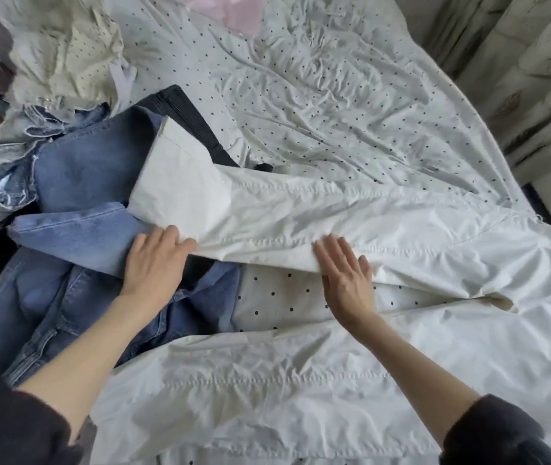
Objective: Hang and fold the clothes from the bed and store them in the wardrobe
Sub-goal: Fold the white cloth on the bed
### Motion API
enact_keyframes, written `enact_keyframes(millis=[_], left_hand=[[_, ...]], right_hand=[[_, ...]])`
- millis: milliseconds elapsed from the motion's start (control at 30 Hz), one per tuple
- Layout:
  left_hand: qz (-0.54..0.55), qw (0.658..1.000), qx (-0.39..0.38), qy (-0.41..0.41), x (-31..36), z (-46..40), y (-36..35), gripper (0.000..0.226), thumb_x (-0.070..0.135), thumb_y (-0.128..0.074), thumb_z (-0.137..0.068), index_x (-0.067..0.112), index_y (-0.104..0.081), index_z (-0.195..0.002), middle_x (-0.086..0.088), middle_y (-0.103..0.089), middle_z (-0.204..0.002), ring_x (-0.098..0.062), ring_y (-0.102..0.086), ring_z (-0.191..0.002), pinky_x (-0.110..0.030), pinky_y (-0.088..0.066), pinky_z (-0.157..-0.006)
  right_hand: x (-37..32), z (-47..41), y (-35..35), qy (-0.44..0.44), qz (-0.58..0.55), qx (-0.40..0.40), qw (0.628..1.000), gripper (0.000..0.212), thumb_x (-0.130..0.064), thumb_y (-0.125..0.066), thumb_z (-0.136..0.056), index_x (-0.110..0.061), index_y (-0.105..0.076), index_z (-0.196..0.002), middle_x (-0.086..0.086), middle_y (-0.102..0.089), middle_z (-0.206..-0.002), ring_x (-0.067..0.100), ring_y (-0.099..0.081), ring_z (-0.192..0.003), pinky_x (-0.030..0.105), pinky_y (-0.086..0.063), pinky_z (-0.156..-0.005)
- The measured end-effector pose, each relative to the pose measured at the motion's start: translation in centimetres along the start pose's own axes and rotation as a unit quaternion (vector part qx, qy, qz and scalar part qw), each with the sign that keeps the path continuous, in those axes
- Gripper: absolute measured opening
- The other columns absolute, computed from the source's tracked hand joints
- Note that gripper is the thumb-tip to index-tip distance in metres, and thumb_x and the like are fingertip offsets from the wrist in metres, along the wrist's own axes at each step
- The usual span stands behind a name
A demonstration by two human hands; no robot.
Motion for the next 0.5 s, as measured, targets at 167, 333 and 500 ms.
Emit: enact_keyframes(millis=[167,333,500], left_hand=[[0.006,0.994,-0.097,0.053,1.0,0.6,-0.4,0.05,0.005,-0.047,-0.082,0.024,-0.051,-0.129,-0.002,-0.052,-0.117,-0.024,-0.049,-0.11,-0.034,-0.031,-0.092],[0.118,0.993,0.03,0.0,8.9,1.7,1.8,0.044,-0.013,-0.059,-0.071,0.0,-0.064,-0.112,-0.02,-0.06,-0.104,-0.039,-0.058,-0.088,-0.047,-0.045,-0.073],[0.206,0.975,0.023,-0.085,20.0,3.5,2.4,0.047,-0.013,-0.067,-0.064,0.001,-0.065,-0.11,-0.017,-0.061,-0.102,-0.037,-0.06,-0.085,-0.043,-0.049,-0.068]], right_hand=[[0.6,0.6,-1.7,0.035,0.043,-0.112,0.992,0.055,-0.03,-0.039,-0.1,-0.026,-0.015,-0.15,0.004,0.002,-0.159,0.023,0.002,-0.146,0.047,-0.017,-0.112],[3.5,4.6,0.5,0.013,0.004,-0.094,0.996,0.053,-0.03,-0.037,-0.101,-0.024,-0.019,-0.15,0.004,0.002,-0.159,0.02,0.002,-0.147,0.045,-0.006,-0.117],[11.2,10.8,1.7,-0.046,0.028,-0.082,0.995,0.052,-0.029,-0.035,-0.101,-0.024,-0.019,-0.15,0.004,-0.002,-0.159,0.019,0.0,-0.147,0.044,-0.003,-0.116]])
Point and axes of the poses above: each hand's wrist, its own z-axis away from the middle knuckle, its own y-axis out of the back of the hand, x = y × z, the point moved 6 cm from there along -z, towards the middle knuckle
